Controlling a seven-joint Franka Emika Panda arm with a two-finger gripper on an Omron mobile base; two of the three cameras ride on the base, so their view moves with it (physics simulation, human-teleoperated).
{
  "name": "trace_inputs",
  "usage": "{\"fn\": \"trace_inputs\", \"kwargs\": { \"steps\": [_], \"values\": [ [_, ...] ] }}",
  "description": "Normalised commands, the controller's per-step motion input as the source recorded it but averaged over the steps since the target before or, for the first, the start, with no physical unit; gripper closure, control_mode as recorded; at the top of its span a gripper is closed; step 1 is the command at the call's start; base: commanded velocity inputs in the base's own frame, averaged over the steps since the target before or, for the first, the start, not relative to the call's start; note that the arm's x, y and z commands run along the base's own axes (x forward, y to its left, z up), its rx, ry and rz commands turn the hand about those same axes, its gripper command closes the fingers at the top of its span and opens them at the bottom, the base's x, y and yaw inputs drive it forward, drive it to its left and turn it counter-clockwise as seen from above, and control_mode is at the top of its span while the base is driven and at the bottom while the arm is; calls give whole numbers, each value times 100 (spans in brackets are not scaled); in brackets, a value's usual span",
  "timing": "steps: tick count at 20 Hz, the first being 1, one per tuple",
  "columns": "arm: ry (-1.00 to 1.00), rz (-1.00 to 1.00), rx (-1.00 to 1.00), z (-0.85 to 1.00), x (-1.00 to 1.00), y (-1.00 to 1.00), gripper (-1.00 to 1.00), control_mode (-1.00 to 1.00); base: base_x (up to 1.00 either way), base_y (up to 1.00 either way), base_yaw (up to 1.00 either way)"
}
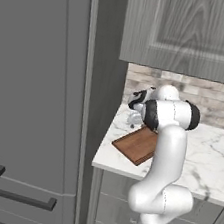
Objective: Move the cutting board and knife to the sink. Then move spray from the cabinet to the counter.
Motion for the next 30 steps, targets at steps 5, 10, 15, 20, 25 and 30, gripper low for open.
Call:
{"fn": "trace_inputs", "kwargs": {
  "steps": [5, 10, 15, 20, 25, 30],
  "values": [
    [1, 0, 0, -58, -71, -72, -100, -100, 0, 0, 0],
    [0, 0, 2, -54, -96, -95, -100, -100, 0, 0, 0],
    [0, 0, 8, -42, -100, -100, -100, -100, 0, 0, 0],
    [0, 0, 11, -36, -100, -100, -100, -100, 0, 0, 0],
    [-9, 0, 8, -15, -61, -56, -100, -100, 0, 0, 0],
    [-21, 0, 4, 12, 34, 1, -100, -100, 0, 0, 0]
  ]
}}
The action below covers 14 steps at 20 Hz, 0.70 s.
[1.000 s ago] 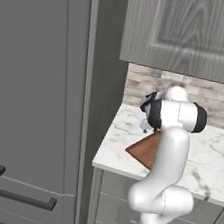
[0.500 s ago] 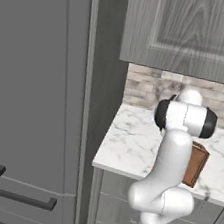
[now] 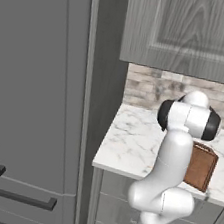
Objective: Move the cutting board and knife to the sink. Then move spray from the cabinet to the counter.
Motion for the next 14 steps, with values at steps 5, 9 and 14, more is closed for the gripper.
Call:
{"fn": "trace_inputs", "kwargs": {
  "steps": [5, 9, 14],
  "values": [
    [-19, 0, 7, 5, 50, -12, -100, -100, 0, 0, 0],
    [0, 0, 1, -1, 28, -62, -100, -100, 0, 0, 0],
    [4, -20, -1, 11, 2, -21, -100, -100, 0, 0, 0]
  ]
}}
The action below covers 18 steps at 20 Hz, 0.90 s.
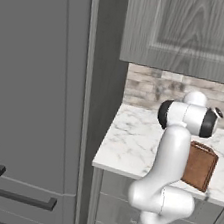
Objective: Move the cutting board and knife to the sink. Then move spray from the cabinet to the counter.
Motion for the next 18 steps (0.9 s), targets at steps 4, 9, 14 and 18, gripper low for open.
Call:
{"fn": "trace_inputs", "kwargs": {
  "steps": [4, 9, 14, 18],
  "values": [
    [6, -33, -2, 12, 11, -1, -100, -100, 0, 0, 0],
    [3, -26, -3, -11, 0, 0, -100, -100, 0, 0, 0],
    [4, -19, -4, -31, 0, -15, -100, -100, 0, 0, 0],
    [12, -12, -1, -13, 7, -21, -100, -100, 0, 0, 0]
  ]
}}
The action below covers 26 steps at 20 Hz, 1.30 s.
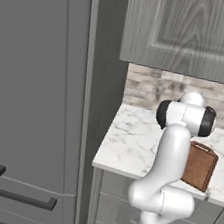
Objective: Move the cutting board and knife to the sink. Then move spray from the cabinet to the counter.
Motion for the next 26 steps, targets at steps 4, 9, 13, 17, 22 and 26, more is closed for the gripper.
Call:
{"fn": "trace_inputs", "kwargs": {
  "steps": [4, 9, 13, 17, 22, 26],
  "values": [
    [21, -8, 0, 0, 5, -52, -100, -100, 0, 0, 0],
    [23, -1, 0, -6, -5, -34, -100, -100, 0, 0, 0],
    [19, 0, 0, -25, -27, -20, -100, -100, 0, 0, 0],
    [15, 0, 0, -50, -33, -14, -100, -100, 0, 0, 0],
    [5, 0, 0, -51, -66, -24, -100, -100, 0, 0, 0],
    [0, 0, 0, -44, -100, -34, -100, -100, 0, 0, 0]
  ]
}}
